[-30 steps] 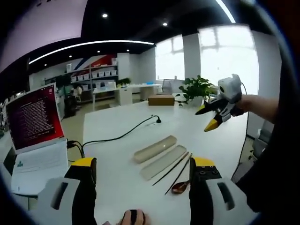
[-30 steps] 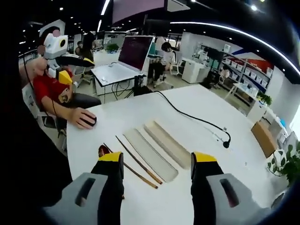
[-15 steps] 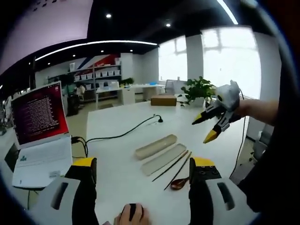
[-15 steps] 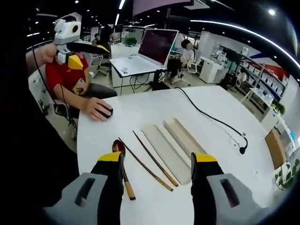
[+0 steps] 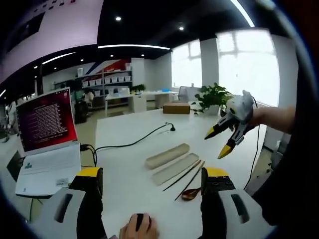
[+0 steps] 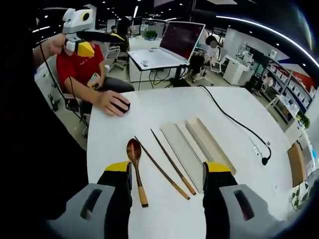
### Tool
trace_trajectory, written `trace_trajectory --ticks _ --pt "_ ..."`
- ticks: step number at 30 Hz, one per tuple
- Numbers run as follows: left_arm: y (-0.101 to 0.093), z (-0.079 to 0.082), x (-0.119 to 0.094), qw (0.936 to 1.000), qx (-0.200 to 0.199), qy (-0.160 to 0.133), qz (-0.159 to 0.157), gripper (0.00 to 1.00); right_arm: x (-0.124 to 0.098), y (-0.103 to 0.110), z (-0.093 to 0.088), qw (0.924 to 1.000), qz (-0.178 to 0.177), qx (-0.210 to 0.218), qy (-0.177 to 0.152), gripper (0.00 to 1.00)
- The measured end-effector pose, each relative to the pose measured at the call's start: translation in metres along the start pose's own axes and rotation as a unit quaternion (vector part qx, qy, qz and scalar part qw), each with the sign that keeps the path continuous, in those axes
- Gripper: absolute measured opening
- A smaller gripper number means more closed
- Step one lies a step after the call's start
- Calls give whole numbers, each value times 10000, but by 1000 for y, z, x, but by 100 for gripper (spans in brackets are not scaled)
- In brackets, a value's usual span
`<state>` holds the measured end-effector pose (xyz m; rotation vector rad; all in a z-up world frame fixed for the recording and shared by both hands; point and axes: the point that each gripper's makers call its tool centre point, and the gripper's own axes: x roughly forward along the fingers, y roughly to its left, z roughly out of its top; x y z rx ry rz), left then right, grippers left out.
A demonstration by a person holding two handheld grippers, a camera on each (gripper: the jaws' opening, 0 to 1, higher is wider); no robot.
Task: Arrange the utensils inside the cutlery case until each visible utensil rests in its matching compartment.
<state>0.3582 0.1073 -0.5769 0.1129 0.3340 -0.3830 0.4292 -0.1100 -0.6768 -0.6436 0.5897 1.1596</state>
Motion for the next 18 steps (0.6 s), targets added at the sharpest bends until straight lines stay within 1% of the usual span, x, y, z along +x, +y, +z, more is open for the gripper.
trace_trajectory --ticks 7,11,18 --pt "1 0 -3 10000 2 -17 25 83 2 0 -5 9999 41 -26 109 55" --pt "3 -2 -5 10000 -3 1 49 83 3 5 -4 9997 196 114 59 53" --pt "4 -2 -6 10000 -33 -15 74 83 7 7 -9 9994 306 22 178 52"
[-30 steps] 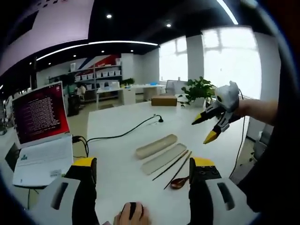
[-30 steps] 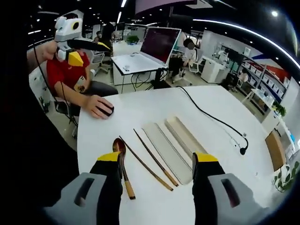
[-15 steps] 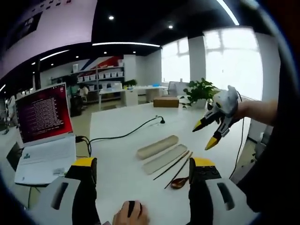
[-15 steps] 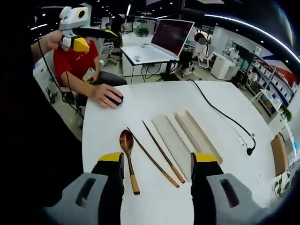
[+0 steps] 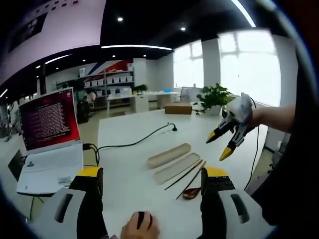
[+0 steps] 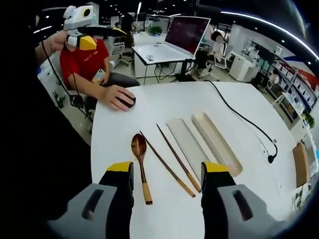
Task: Arrange the utensils inside the cutlery case until each visible utensil rests in its matching compartment.
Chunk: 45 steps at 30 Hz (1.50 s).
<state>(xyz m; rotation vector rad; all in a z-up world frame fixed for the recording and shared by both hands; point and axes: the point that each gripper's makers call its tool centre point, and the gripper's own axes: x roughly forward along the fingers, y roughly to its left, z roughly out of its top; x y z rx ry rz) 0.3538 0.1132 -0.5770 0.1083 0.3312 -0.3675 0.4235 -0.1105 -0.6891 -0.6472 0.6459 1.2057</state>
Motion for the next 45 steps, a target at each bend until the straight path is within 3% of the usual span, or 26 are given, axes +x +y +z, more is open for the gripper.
trace_trajectory --ticks 9,13,21,33,37,39,41,42,45 --pt "-7 0 6 9999 -19 0 -99 83 -1 -5 -4 10000 18 -2 38 52" --pt "-10 -3 8 9999 22 38 -148 83 2 -7 -16 9996 -11 -39 288 50" --pt "-9 -4 10 9999 -18 37 -130 83 7 -8 -22 9993 56 -33 372 48" --pt "-10 -4 8 10000 -1 61 -78 83 18 -13 -18 9985 235 -201 445 48" --pt "-15 -3 11 9996 219 136 -107 83 22 -10 -18 9974 401 -299 527 49" --pt "-17 -1 13 9997 152 106 -156 83 23 -11 -20 9969 402 -348 585 49" --pt "-25 8 15 9988 -278 -145 -387 83 24 -12 -20 9967 412 -356 605 49" --pt "-24 11 15 9987 -288 -188 -377 83 24 -11 -20 9966 426 -354 610 48" --pt "-22 9 16 9995 77 -13 -297 82 25 -10 -23 9960 466 -385 664 48"
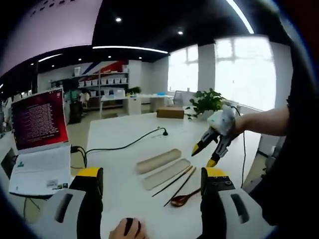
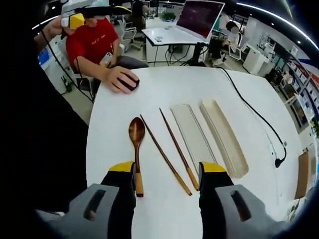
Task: Arrange the utensils inside the cutlery case until each visible utensil rests in its matching compartment.
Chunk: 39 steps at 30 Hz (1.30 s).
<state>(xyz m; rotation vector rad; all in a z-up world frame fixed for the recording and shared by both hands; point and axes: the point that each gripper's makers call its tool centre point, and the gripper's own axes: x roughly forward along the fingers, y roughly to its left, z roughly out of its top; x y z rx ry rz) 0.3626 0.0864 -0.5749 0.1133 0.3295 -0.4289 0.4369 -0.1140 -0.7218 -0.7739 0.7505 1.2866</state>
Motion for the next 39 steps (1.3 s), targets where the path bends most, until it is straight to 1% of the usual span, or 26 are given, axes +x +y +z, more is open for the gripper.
trace_trajectory --ticks 6,12,19,22,29,35,39 --pt "0 -2 1 10000 -91 -17 -13 82 5 1 -6 9999 35 -15 103 48" --pt "0 -7 2 9999 -106 42 -43 82 8 1 -8 9999 61 4 143 48" --pt "2 -6 4 9999 -112 24 -45 82 11 -1 -11 9998 83 56 157 47" --pt "2 -4 7 10000 -34 28 -45 82 13 1 -13 9996 189 136 174 48" --pt "1 -3 12 10000 -6 38 -67 82 18 1 -18 9992 255 31 321 47" --pt "3 -6 12 10000 -33 71 -49 82 23 -2 -20 9989 302 24 371 46" --pt "7 -4 12 10000 -42 61 -11 82 26 -3 -23 9985 345 -8 425 46"
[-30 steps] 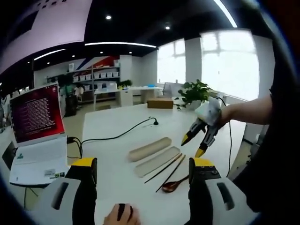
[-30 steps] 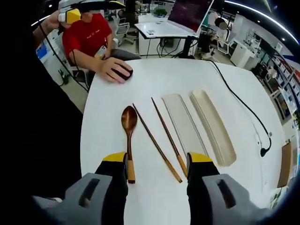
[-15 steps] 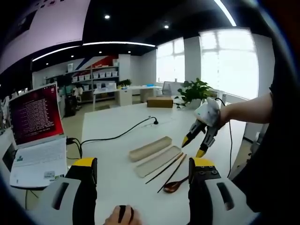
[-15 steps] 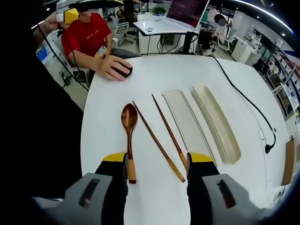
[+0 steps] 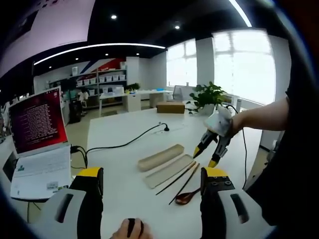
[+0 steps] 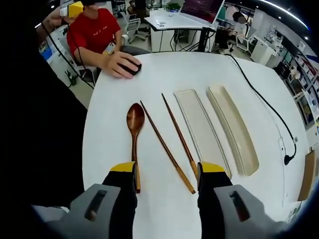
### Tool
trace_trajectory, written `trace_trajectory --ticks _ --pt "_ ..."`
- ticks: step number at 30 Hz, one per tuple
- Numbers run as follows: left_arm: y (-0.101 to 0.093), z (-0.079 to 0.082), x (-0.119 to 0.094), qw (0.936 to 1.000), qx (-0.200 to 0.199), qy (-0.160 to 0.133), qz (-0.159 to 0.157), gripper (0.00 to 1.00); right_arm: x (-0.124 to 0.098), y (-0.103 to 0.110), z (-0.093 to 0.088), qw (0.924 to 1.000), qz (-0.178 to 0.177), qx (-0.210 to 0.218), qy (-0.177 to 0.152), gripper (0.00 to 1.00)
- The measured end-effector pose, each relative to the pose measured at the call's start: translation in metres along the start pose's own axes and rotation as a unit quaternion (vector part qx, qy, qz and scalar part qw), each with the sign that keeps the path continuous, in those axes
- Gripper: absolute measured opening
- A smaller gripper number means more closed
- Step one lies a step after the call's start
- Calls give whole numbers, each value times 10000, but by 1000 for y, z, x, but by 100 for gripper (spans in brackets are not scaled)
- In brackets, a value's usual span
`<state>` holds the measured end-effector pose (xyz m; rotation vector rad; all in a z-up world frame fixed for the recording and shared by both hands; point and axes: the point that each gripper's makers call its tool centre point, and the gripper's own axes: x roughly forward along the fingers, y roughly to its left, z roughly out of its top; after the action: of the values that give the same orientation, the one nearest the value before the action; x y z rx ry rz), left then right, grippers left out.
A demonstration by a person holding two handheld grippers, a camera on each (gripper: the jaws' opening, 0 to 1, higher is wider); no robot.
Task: Arrange the utensils inside the cutlery case until each visible utensil rests in its matching compartment.
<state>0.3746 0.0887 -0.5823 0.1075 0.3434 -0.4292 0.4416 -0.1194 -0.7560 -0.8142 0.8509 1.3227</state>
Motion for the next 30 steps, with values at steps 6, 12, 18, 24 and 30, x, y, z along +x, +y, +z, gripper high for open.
trace_trajectory --ticks 6,12,18,24,30 --pt "1 1 1 10000 18 25 1 82 5 5 -3 9998 196 -6 89 45" --pt "2 2 3 10000 45 16 15 82 9 4 -4 9996 246 -55 146 43" --pt "4 3 5 10000 12 -26 30 82 12 3 -4 9993 337 109 133 42" --pt "7 3 9 10000 4 -9 29 81 17 5 -4 9985 473 224 157 41" --pt "8 2 13 10000 -35 -5 30 80 21 3 -6 9984 500 164 215 41"
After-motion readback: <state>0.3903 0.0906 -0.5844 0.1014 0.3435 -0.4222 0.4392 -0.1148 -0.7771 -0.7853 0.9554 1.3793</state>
